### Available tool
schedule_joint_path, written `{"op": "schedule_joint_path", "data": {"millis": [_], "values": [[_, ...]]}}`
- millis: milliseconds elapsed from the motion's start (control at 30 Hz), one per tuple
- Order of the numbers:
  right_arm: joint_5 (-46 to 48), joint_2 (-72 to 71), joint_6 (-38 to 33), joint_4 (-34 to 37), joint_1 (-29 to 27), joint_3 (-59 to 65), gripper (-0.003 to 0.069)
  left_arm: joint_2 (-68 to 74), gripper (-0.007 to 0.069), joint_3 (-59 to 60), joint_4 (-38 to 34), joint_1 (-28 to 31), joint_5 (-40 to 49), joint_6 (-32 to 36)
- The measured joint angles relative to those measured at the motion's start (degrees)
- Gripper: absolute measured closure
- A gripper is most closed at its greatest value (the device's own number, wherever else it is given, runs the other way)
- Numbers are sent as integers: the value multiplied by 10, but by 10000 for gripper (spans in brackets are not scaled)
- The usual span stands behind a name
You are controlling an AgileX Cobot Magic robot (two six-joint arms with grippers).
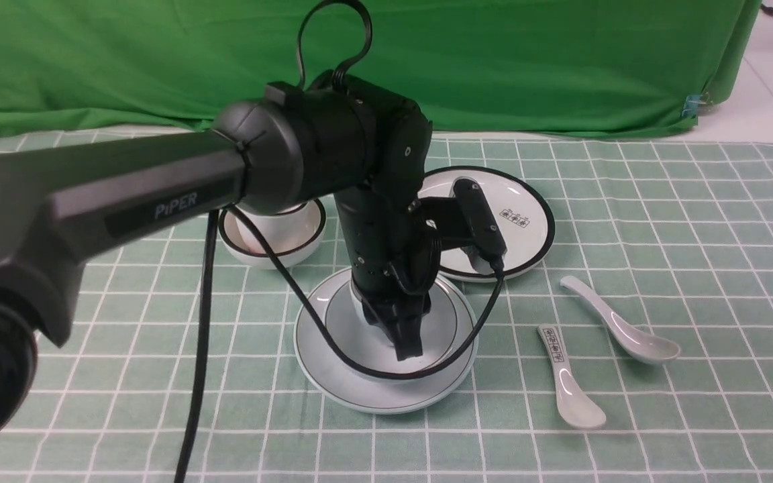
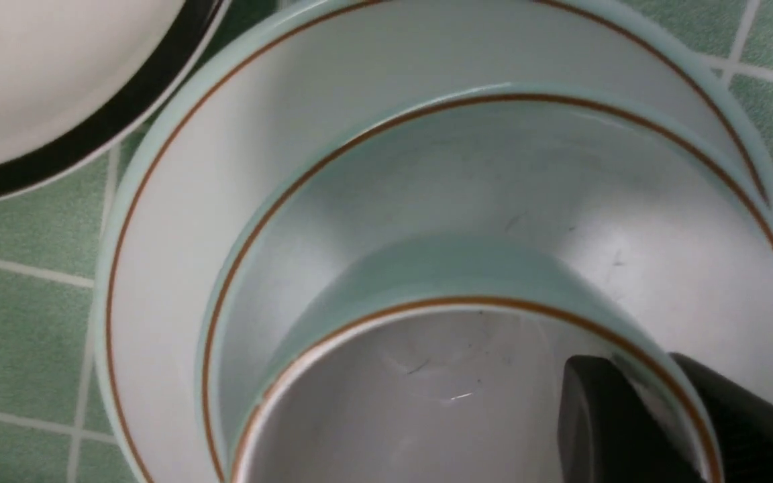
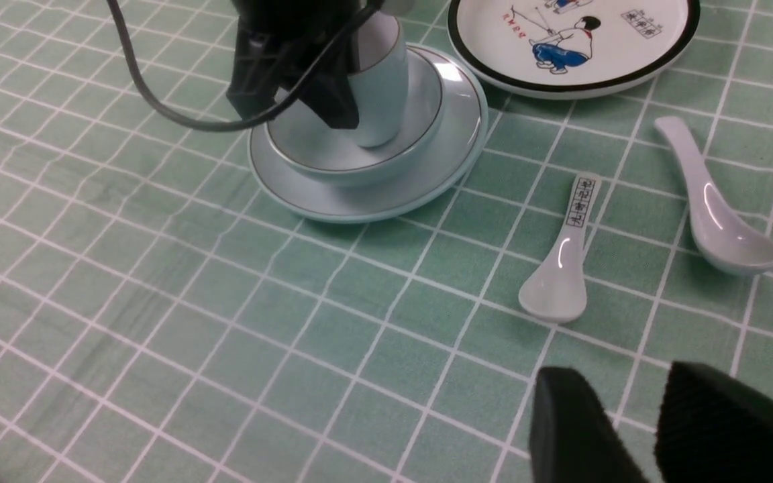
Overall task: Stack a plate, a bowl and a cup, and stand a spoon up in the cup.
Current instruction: Use the left arm to put the blue teacup into the blue rice bowl in the middle, then use the right arm to grab a blue soup spoon
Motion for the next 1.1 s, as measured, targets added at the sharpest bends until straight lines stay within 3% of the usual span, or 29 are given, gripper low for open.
{"op": "schedule_joint_path", "data": {"millis": [100, 200, 333, 367, 467, 567, 667, 767, 900, 1000, 1100], "values": [[0, 0, 2, 0, 0, 0, 414, 0, 466, 0, -13, 0, 6, 0], [0, 8, 6, 0, 0, 0, 412, -1, 337, 0, -10, 0, 14, -2], [8, 36, 13, 0, 0, -10, 412, -10, 242, 0, -10, 0, 19, -2], [15, 58, 14, 0, 0, -21, 407, -22, 186, 0, -10, 0, 24, -2], [25, 112, 13, -12, 0, -45, 380, -55, 123, 0, -10, 0, 37, -5], [34, 198, 7, -31, 0, -84, 342, -120, 102, 0, -10, 0, 43, -67], [30, 279, -15, -38, 0, -126, 333, -178, 146, 0, -10, 0, 55, -166], [29, 363, -48, -42, -3, -170, 330, -235, 267, 2, -13, 0, 85, -237], [37, 499, -113, -38, -55, -251, 330, -360, 542, 61, -44, 0, 88, -280], [83, 599, -199, 3, -121, -323, 330, -476, 608, 170, -65, 0, 33, -283], [109, 674, -270, 60, -164, -377, 330, -569, 618, 280, -95, 0, -50, -284]]}}
